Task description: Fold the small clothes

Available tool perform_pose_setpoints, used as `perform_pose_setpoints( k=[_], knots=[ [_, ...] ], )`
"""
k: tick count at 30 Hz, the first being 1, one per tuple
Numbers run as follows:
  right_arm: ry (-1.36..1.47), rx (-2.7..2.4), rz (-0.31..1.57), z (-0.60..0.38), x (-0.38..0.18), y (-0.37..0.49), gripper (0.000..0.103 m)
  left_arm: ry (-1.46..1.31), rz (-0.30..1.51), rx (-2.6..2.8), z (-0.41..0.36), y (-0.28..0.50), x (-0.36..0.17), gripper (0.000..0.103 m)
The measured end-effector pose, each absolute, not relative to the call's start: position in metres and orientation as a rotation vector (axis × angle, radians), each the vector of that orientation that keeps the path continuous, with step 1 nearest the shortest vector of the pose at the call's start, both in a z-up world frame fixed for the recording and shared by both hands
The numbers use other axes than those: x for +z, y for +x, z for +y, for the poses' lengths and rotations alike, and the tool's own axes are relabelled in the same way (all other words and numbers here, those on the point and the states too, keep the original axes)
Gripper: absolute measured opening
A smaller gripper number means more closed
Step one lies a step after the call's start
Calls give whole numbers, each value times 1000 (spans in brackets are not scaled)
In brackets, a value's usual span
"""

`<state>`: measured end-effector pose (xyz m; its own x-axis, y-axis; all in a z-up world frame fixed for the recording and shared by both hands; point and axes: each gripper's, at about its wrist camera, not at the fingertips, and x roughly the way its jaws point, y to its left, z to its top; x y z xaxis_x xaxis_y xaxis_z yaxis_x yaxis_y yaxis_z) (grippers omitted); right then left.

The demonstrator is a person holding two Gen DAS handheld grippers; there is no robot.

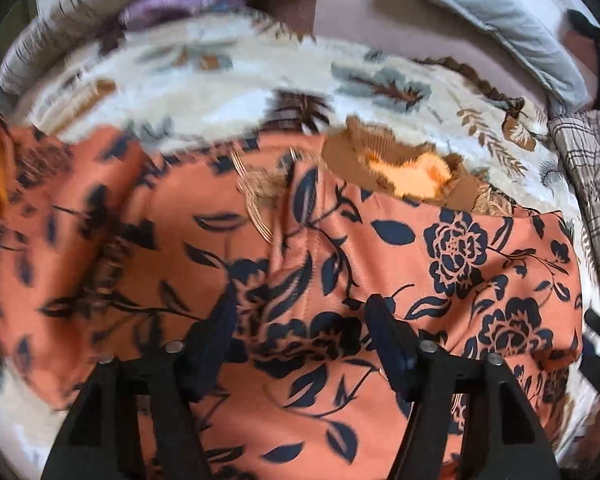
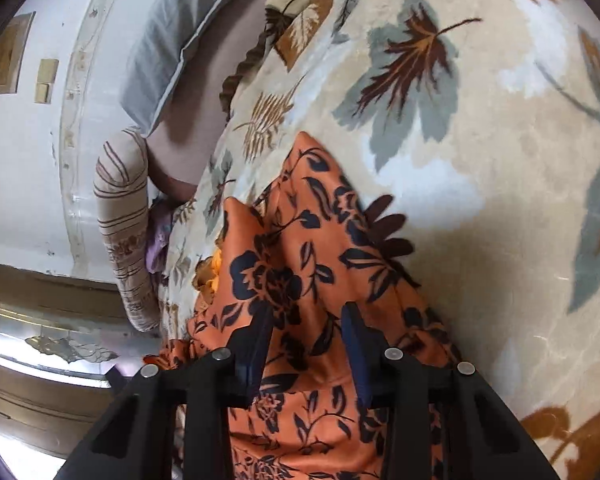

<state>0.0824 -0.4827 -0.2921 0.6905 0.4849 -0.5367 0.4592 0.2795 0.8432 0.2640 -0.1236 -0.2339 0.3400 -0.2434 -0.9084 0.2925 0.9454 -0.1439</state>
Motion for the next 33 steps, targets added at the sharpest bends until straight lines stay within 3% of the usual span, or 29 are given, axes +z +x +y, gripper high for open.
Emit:
perform_pose_setpoints(
  k=[2, 5, 7, 8, 15, 24, 28, 31, 33],
  knots=[
    [1321, 28, 920, -476, -292, 86, 38, 17, 1175, -342, -124, 266, -239, 67],
    [1301, 15, 998, -463, -303, 97, 38, 38, 1140, -354, -128, 264, -237, 28],
    [1282, 10, 1013, -459, -305, 102, 38, 57, 1118, -365, -130, 260, -235, 18],
    [1272, 8, 1015, -459, -305, 102, 38, 64, 1103, -370, -130, 258, -231, 8],
    [1273, 3, 1007, -459, -306, 97, 39, 141, 1009, -379, -112, 244, -189, 7],
    [1187, -44, 1012, -447, -291, 101, 39, 258, 1050, -283, -62, 232, -177, 8],
    [1037, -14, 911, -432, -256, 103, 40, 267, 1096, -320, -49, 225, -177, 11],
    [1000, 59, 856, -418, -244, 109, 40, 258, 1034, -329, -27, 217, -159, 28],
    [994, 111, 891, -404, -249, 119, 40, 222, 987, -295, -2, 218, -144, 48]
  ],
)
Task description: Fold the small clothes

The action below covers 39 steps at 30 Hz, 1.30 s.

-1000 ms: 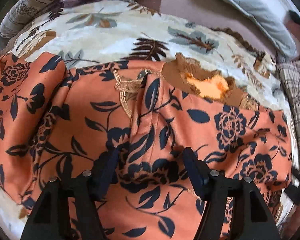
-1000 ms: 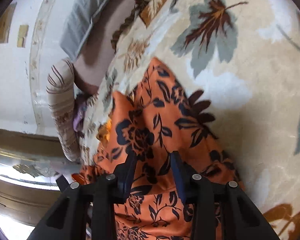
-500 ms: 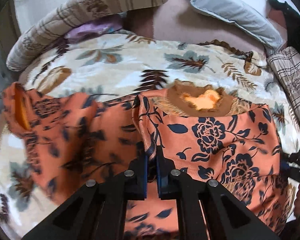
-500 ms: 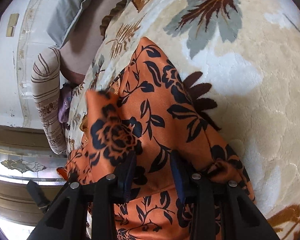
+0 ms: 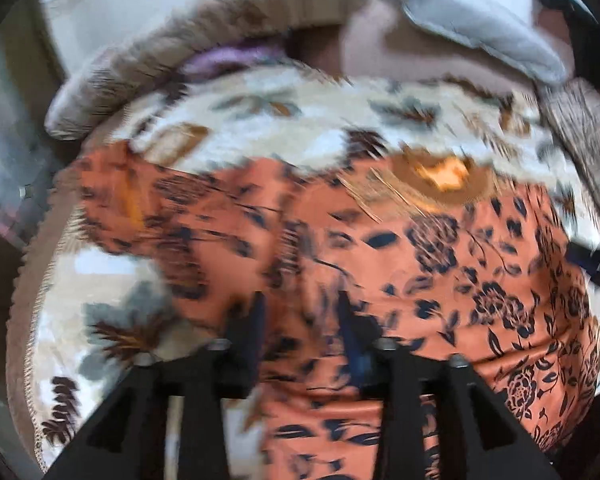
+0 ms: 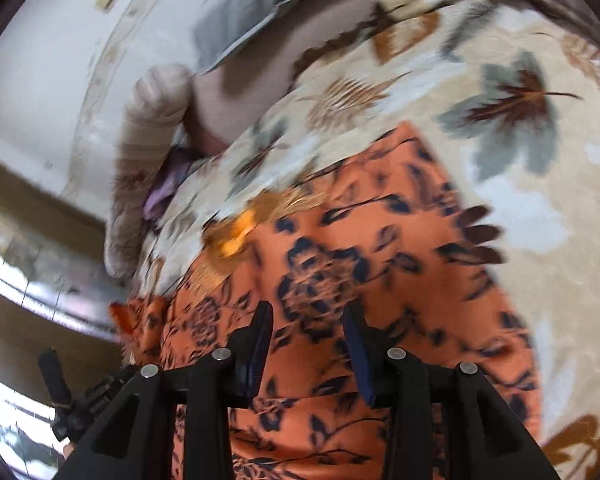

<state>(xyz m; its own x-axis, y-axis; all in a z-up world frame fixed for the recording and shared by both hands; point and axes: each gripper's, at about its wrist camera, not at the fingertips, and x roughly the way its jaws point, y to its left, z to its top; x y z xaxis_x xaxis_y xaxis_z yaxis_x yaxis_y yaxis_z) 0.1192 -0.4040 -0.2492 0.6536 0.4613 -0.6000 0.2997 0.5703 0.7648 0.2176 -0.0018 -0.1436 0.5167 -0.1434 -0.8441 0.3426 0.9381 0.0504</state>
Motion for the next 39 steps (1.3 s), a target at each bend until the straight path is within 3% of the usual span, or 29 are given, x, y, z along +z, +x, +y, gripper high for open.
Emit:
perform_pose_setpoints(
  k=[3, 8, 9, 11, 19, 20, 22, 26, 28, 32, 33, 34, 35, 36, 39],
  knots=[
    [992, 134, 1056, -381, -276, 136, 41, 157, 957, -203, 39, 230, -127, 52],
    [983, 141, 1014, -375, -268, 137, 42, -37, 965, -53, 109, 264, -117, 54],
    [999, 149, 1000, -375, -267, 136, 51, -73, 974, -29, 120, 271, -119, 54],
    [1012, 138, 978, -374, -264, 136, 60, -161, 991, 13, 141, 287, -124, 54],
    [991, 133, 995, -369, -265, 147, 60, -353, 1014, 65, 162, 329, -146, 54],
    [982, 129, 998, -368, -265, 150, 60, -361, 1014, 51, 160, 328, -146, 59],
    [977, 126, 995, -369, -265, 153, 60, -341, 997, 52, 150, 327, -147, 82],
    [979, 131, 998, -370, -266, 157, 60, -184, 913, 131, 125, 330, -142, 85],
    [977, 132, 1002, -369, -267, 157, 60, -115, 920, 175, 114, 340, -149, 90],
    [972, 137, 1004, -369, -267, 158, 60, -32, 990, 276, 107, 369, -177, 91],
    [971, 137, 1003, -369, -267, 158, 60, -7, 996, 306, 109, 376, -185, 80],
    [969, 136, 1003, -370, -267, 159, 60, -7, 991, 305, 112, 375, -189, 63],
    [968, 135, 1002, -369, -267, 159, 60, -12, 1005, 281, 115, 378, -193, 12],
    [963, 134, 1003, -369, -267, 160, 60, -36, 1048, 275, 120, 382, -199, 3],
    [934, 125, 996, -367, -265, 163, 60, -35, 1014, 248, 123, 376, -187, 2]
  ],
)
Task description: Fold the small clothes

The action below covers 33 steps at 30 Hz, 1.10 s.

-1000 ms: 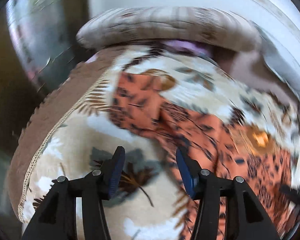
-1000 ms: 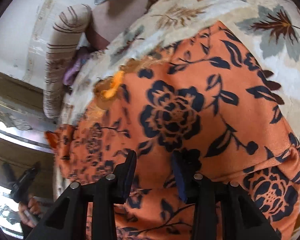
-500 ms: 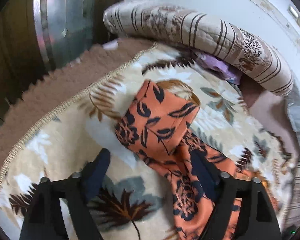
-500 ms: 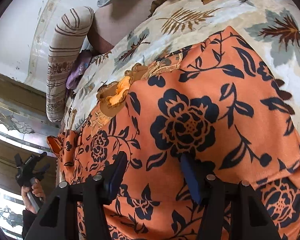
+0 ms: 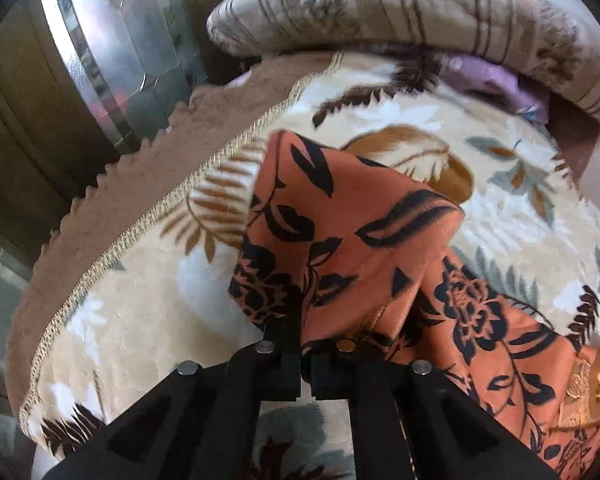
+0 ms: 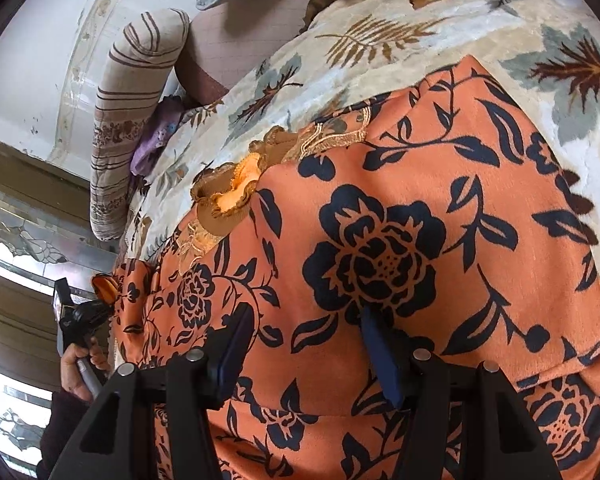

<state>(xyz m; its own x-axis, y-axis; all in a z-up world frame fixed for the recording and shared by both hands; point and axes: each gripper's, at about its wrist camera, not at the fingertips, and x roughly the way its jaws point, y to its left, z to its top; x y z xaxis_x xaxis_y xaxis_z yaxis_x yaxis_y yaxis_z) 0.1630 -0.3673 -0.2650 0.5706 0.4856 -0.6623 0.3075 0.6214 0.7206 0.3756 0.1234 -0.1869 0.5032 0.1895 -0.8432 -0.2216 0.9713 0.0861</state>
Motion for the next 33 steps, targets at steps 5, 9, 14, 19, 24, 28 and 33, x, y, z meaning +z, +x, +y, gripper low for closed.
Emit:
perform_pose_setpoints(
  k=[5, 9, 14, 19, 24, 28, 33],
  knots=[
    [915, 114, 977, -367, -260, 164, 60, 72, 921, 60, 96, 348, -124, 2],
    [913, 101, 944, -372, -253, 156, 60, 29, 962, -175, 58, 329, -65, 2],
    [914, 62, 886, -389, -242, 143, 60, 49, 984, -447, -29, 285, -5, 2],
    [953, 28, 856, -412, -243, 131, 60, 44, 1010, -728, -133, 236, 25, 2],
    [1050, -2, 807, -442, -244, 120, 64, 37, 1095, -946, -206, 204, 24, 38],
    [1140, -40, 712, -470, -241, 107, 74, 64, 1026, -945, -203, 197, 18, 61],
    [1152, -6, 737, -476, -243, 107, 74, 128, 989, -732, -160, 223, -17, 61]
  ],
)
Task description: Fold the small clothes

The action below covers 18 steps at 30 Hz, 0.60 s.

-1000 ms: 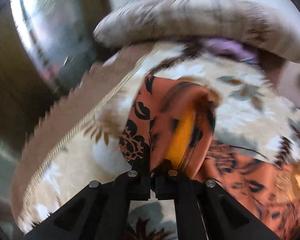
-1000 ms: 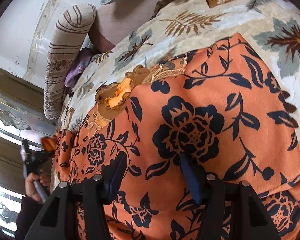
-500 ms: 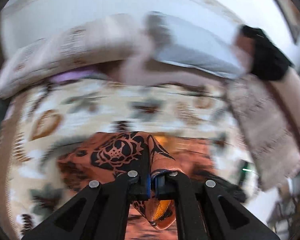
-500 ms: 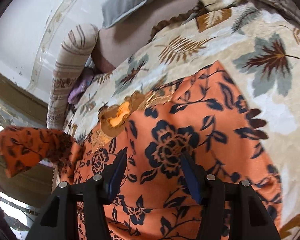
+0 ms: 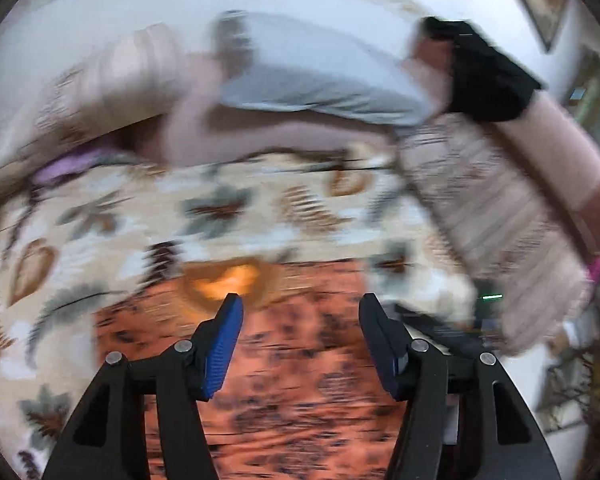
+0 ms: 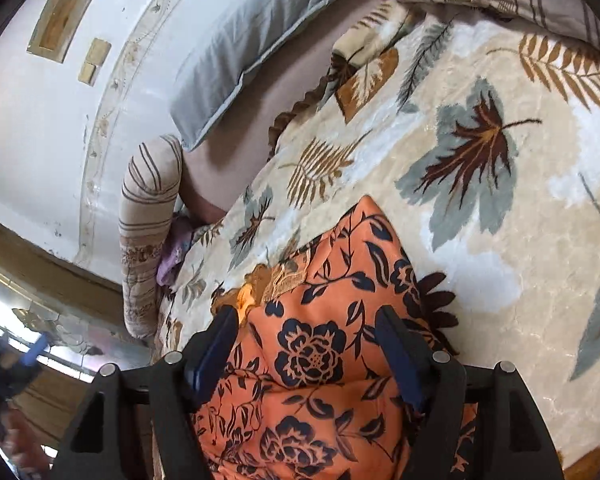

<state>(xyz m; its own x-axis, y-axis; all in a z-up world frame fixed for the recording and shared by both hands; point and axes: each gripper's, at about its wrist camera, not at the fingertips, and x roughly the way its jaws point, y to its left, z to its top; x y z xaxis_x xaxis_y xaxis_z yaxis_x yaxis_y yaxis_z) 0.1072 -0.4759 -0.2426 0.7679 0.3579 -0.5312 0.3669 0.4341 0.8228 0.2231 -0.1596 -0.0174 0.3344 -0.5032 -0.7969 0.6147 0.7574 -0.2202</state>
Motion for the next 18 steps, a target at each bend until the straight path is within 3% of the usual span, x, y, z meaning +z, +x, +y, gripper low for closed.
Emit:
perform_pose_setpoints(
  k=[9, 13, 16, 17, 18],
  knots=[
    [1068, 49, 999, -466, -269, 113, 74, 149, 1145, -303, -39, 262, -169, 61],
    [1017, 75, 1042, -454, -279, 112, 73, 87, 1152, -223, -7, 258, -204, 61],
    [821, 24, 1095, -432, -275, 119, 47, 57, 1132, -202, -3, 256, -213, 60],
    [736, 12, 1114, -421, -274, 122, 30, 61, 1120, -192, -4, 256, -213, 60],
    [702, 7, 1115, -416, -272, 124, 23, 68, 1109, -187, -5, 256, -213, 55]
  ],
)
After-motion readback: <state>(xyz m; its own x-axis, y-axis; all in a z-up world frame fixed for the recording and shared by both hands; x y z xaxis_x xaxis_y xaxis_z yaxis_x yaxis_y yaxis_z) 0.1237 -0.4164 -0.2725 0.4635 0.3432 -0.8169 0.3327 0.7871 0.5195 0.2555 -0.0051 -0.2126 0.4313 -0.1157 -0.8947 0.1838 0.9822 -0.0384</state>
